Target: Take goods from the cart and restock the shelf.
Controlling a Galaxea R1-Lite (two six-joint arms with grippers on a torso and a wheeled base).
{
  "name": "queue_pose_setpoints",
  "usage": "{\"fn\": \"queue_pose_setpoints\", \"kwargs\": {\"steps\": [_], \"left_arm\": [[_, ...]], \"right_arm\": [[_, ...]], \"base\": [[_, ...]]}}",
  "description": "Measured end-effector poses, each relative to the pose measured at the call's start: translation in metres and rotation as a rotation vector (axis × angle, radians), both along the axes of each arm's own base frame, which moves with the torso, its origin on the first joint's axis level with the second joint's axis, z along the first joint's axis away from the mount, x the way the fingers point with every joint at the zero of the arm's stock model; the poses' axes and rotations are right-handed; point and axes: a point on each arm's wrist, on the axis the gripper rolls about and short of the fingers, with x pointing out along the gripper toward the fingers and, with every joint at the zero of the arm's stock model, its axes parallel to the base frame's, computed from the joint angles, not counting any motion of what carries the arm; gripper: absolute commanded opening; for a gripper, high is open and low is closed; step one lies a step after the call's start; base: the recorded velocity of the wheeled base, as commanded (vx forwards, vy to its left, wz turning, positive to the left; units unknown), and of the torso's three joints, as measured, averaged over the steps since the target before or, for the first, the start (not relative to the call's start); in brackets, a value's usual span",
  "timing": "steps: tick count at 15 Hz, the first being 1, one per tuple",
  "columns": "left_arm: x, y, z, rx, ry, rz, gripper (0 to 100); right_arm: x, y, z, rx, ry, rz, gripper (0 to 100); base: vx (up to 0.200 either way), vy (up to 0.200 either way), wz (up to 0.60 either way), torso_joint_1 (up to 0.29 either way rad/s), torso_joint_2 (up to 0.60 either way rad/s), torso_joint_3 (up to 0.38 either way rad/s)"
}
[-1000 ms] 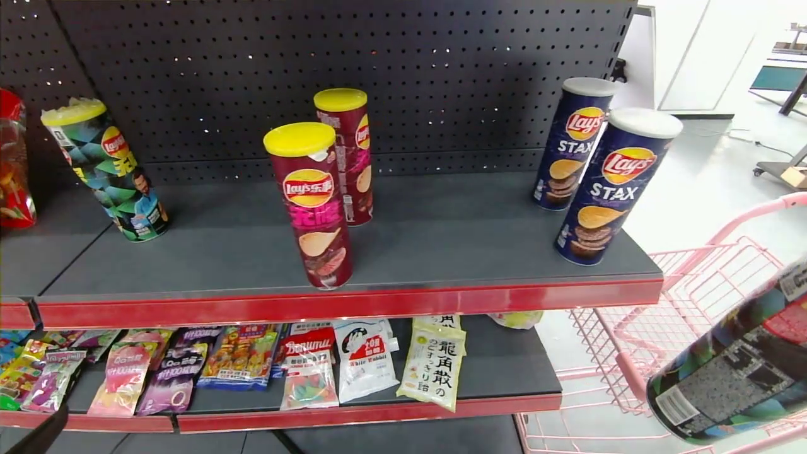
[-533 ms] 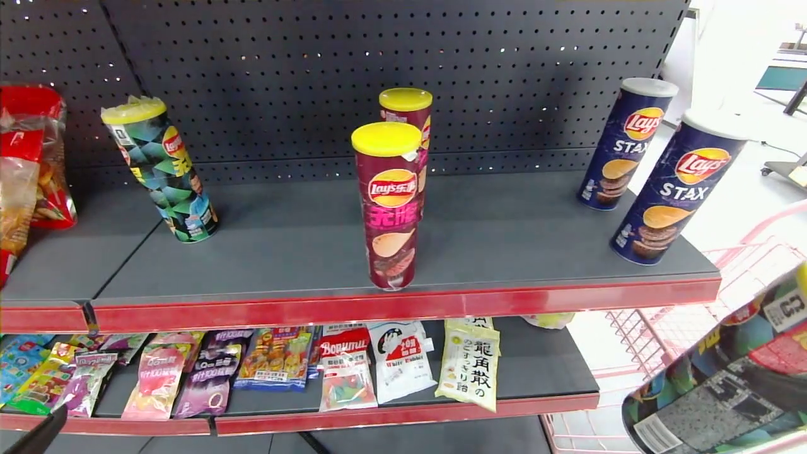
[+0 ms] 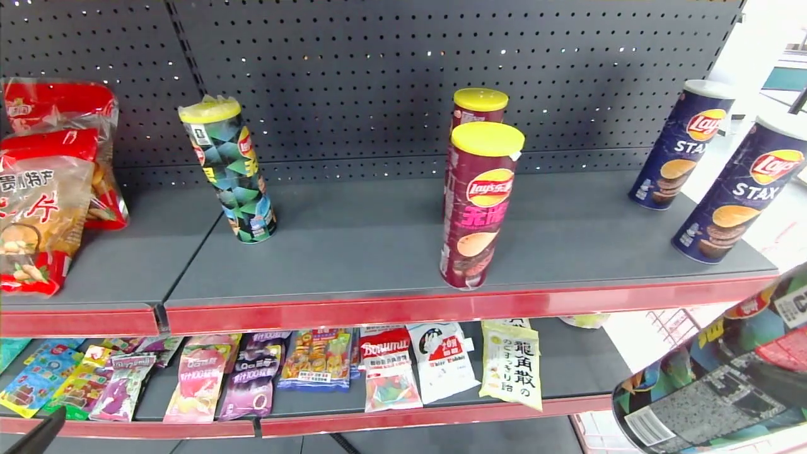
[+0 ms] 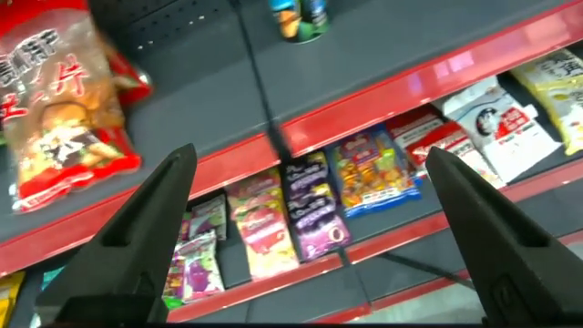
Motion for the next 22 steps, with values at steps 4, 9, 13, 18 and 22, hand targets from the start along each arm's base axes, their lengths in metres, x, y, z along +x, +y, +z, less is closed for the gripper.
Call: {"fn": "queue_pose_setpoints", "kwargs": {"steps": [4, 9, 13, 18, 22], "left_arm": [[-0.0008, 0.0002, 0.0001, 0.000, -0.005, 0.000, 100], [-0.0013, 0.0004, 0.0006, 0.007, -0.009, 0.001, 100], [-0.0025, 0.0006, 0.0007, 0.010, -0.016, 0.001, 100], [-0.0033, 0.0008, 0.0008, 0.010, -0.020, 0.001, 100], [-0.0052, 0.0012, 0.0000, 0.017, -0.029, -0.003, 100]], "right_arm": [[-0.0003, 0.0000, 0.0003, 0.002, -0.001, 0.005, 0], [-0.0006, 0.0004, 0.0001, 0.002, -0.002, 0.026, 0], [-0.0005, 0.0004, -0.0006, 0.001, 0.001, 0.028, 0], [-0.0004, 0.0005, -0.0022, -0.002, 0.006, 0.029, 0], [-0.0007, 0.0007, -0.0034, 0.000, 0.011, 0.042, 0]], "base": [[0.000, 0.200, 0.00, 0.000, 0.00, 0.001], [0.000, 0.200, 0.00, 0.003, 0.00, 0.001], [0.000, 0.200, 0.00, 0.000, 0.00, 0.002], [0.000, 0.200, 0.00, 0.003, 0.00, 0.007], [0.000, 0.000, 0.00, 0.000, 0.00, 0.000]]}}
